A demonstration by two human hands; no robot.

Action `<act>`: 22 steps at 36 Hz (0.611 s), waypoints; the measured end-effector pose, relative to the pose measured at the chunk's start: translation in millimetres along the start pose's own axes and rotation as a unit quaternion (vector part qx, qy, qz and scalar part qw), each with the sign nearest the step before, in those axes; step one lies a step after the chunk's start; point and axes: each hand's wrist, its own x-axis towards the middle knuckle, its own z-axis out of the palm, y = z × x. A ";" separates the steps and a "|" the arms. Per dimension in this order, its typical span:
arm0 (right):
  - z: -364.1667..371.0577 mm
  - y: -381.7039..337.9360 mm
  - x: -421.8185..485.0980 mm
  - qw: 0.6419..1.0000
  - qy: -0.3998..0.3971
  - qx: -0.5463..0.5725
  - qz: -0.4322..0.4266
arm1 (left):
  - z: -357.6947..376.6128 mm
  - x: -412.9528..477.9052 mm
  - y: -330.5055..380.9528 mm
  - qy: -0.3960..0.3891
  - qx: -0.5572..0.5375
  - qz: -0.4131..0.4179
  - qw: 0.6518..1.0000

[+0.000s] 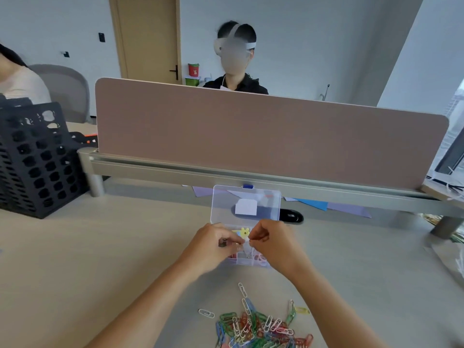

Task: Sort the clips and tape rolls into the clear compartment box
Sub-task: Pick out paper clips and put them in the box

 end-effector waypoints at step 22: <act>21.8 -0.4 -1.2 0.996 0.055 0.068 0.004 | 1.8 -0.8 -1.2 0.031 0.037 0.004 0.999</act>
